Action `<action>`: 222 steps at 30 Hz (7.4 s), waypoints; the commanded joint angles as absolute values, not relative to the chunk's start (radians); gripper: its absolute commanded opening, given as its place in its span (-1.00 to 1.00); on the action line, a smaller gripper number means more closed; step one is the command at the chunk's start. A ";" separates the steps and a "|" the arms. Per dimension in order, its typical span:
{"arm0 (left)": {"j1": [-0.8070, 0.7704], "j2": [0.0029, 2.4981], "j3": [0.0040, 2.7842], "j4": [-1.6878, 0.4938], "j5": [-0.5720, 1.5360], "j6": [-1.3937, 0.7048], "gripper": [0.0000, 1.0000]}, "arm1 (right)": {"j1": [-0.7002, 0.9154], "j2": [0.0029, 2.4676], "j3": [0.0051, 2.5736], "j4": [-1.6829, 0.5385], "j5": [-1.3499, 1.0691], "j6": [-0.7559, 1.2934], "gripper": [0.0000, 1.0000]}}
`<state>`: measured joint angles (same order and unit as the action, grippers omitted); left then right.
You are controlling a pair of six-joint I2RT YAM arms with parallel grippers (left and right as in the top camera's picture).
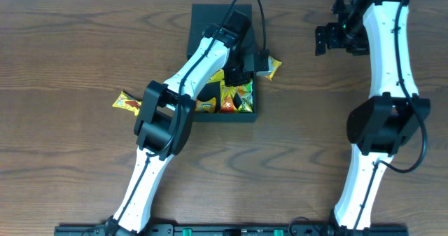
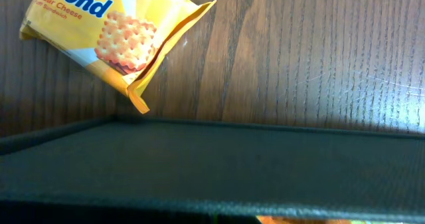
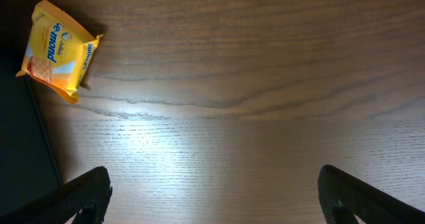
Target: Pack container
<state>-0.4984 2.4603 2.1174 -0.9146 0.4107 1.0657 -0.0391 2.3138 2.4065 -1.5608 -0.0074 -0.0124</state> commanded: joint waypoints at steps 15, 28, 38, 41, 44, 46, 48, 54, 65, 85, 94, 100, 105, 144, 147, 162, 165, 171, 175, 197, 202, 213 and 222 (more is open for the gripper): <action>-0.487 2.259 2.111 -0.997 0.243 1.016 -0.88 | -0.038 2.282 2.423 -1.548 -0.001 -0.031 0.99; -0.369 2.339 2.110 -1.155 0.206 1.025 -0.88 | -0.038 2.282 2.423 -1.534 -0.016 -0.030 0.98; -0.363 2.433 2.110 -1.158 0.206 1.025 -0.88 | -0.030 2.282 2.423 -1.541 -0.037 -0.042 0.99; -0.363 2.450 2.110 -1.150 0.207 1.040 -0.88 | -0.030 2.282 2.423 -1.541 -0.037 -0.042 0.98; -0.364 2.452 2.110 -1.127 0.208 1.051 -0.88 | -0.030 2.282 2.423 -1.541 -0.037 -0.042 0.98; -0.368 2.452 2.110 -1.094 0.232 1.052 -0.88 | -0.030 2.282 2.423 -1.539 -0.037 -0.042 0.98; -0.374 2.453 2.110 -1.061 0.255 1.052 -0.88 | -0.030 2.282 2.423 -1.537 -0.037 -0.042 0.98; -0.407 2.453 2.110 -0.992 0.256 1.055 -0.88 | -0.030 2.282 2.423 -1.538 -0.037 -0.042 0.98; -0.451 2.453 2.110 -0.982 0.192 1.070 -0.88 | -0.030 2.282 2.423 -1.537 -0.037 -0.042 0.99; -0.237 2.047 2.111 -1.353 0.251 0.965 -0.89 | -0.025 2.282 2.423 -1.484 -0.038 -0.054 0.98; -0.035 2.019 2.108 -1.617 0.347 1.097 -0.88 | -0.025 2.282 2.423 -1.474 -0.038 -0.054 0.99; 0.048 1.972 1.990 -1.561 0.321 1.046 -0.89 | -0.025 2.282 2.423 -1.475 -0.038 -0.084 0.98; 0.052 1.757 1.611 -1.346 0.237 0.967 -0.87 | -0.041 2.282 2.423 -1.477 -0.073 -0.084 0.99; 0.241 1.370 0.918 -0.564 0.276 -0.605 0.91 | 0.013 2.283 2.412 -1.439 -0.097 -0.113 0.99; 0.241 1.378 0.918 -0.611 0.207 -0.698 0.92 | 0.013 2.283 2.412 -1.439 -0.097 -0.113 0.99; 0.209 1.548 0.918 -0.529 0.175 -0.788 0.88 | 0.013 2.283 2.412 -1.444 -0.097 -0.122 0.99; 0.209 1.587 0.918 -0.488 0.173 -0.837 0.84 | 0.013 2.283 2.412 -1.447 -0.097 -0.122 0.98; 0.208 1.626 0.920 -0.449 0.175 -0.904 0.75 | 0.014 2.283 2.412 -1.451 -0.097 -0.122 0.98; 0.199 1.671 0.951 -0.445 0.176 -0.933 0.68 | 0.014 2.283 2.412 -1.451 -0.098 -0.121 0.99; 0.162 1.812 1.050 -0.445 0.192 -1.026 0.35 | 0.015 2.283 2.412 -1.457 -0.097 -0.121 0.98; 0.162 1.812 1.050 -0.461 0.200 -1.036 0.02 | 0.015 2.283 2.412 -1.458 -0.097 -0.121 0.99; 0.162 1.812 1.050 -0.466 0.253 -1.006 -0.17 | 0.015 2.283 2.412 -1.453 -0.098 -0.121 0.98; 0.162 1.812 1.050 -0.447 0.308 -0.928 -0.57 | 0.015 2.283 2.412 -1.451 -0.098 -0.121 0.98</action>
